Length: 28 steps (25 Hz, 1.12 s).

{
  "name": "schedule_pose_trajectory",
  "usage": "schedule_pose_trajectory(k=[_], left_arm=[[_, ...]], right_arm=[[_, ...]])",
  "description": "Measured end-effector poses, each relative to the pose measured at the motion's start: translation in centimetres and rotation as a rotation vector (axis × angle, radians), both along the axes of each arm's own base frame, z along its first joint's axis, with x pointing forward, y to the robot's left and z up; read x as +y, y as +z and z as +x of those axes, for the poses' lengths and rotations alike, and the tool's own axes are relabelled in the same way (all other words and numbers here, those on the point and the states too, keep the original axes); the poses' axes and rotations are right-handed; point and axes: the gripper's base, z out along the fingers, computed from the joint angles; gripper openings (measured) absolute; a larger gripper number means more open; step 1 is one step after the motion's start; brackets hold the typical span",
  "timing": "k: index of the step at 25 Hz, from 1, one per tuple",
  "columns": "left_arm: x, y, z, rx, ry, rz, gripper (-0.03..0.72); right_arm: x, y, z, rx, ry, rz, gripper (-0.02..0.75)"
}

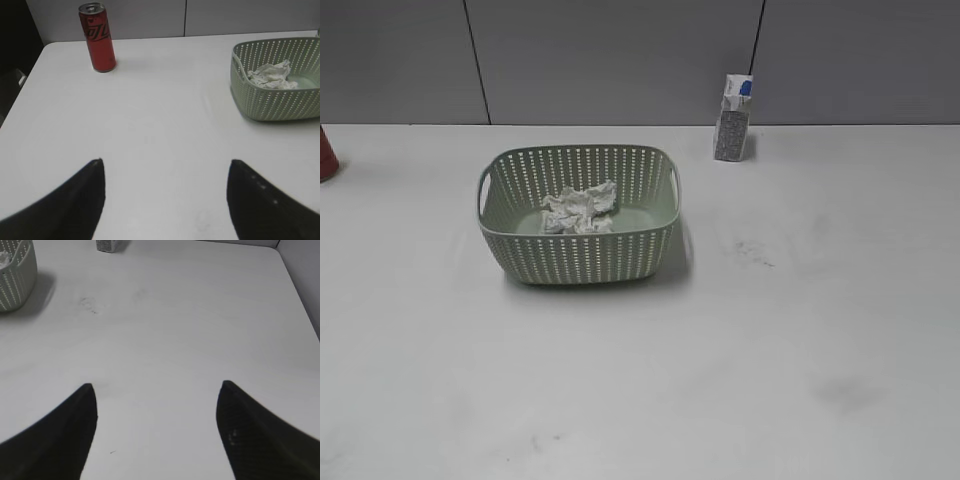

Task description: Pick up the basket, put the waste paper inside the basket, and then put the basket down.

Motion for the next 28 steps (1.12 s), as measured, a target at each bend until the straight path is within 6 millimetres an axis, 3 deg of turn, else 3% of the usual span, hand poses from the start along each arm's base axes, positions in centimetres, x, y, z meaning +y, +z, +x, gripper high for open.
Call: schedule_pose_trajectory(k=[28], left_arm=[[0.0, 0.0, 0.0, 0.000, 0.000, 0.000, 0.567]], right_arm=[[1.2, 0.3, -0.2, -0.004, 0.123, 0.138, 0.590]])
